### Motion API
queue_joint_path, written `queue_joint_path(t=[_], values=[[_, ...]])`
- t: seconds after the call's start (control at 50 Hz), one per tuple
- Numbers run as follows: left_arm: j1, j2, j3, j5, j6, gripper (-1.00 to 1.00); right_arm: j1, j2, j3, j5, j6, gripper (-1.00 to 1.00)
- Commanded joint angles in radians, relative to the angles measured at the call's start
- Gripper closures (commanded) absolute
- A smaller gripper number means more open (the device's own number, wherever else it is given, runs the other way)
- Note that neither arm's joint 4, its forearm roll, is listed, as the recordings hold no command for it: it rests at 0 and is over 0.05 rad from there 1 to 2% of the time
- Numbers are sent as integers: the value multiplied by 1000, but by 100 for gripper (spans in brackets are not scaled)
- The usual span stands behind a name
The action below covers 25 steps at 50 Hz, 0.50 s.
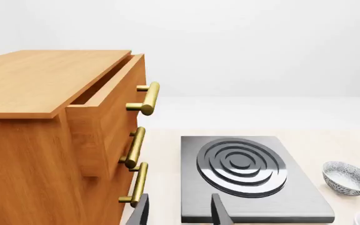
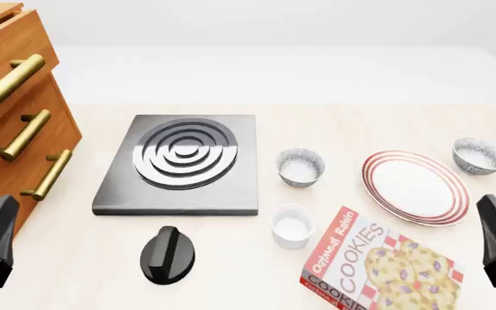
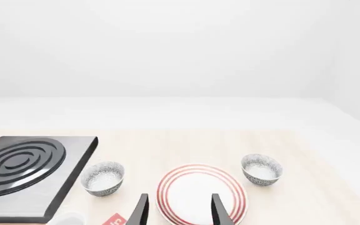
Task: Pick the akita bowl next to the plate and place it on the plate.
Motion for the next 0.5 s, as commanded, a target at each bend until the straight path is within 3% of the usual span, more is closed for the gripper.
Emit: queue_joint_path(t=[0.02, 0.5], values=[[0, 0, 0, 0, 0, -100, 7, 0, -5, -2, -6, -100], [0, 0, 0, 0, 0, -100, 25, 2, -49, 19, -4, -100]])
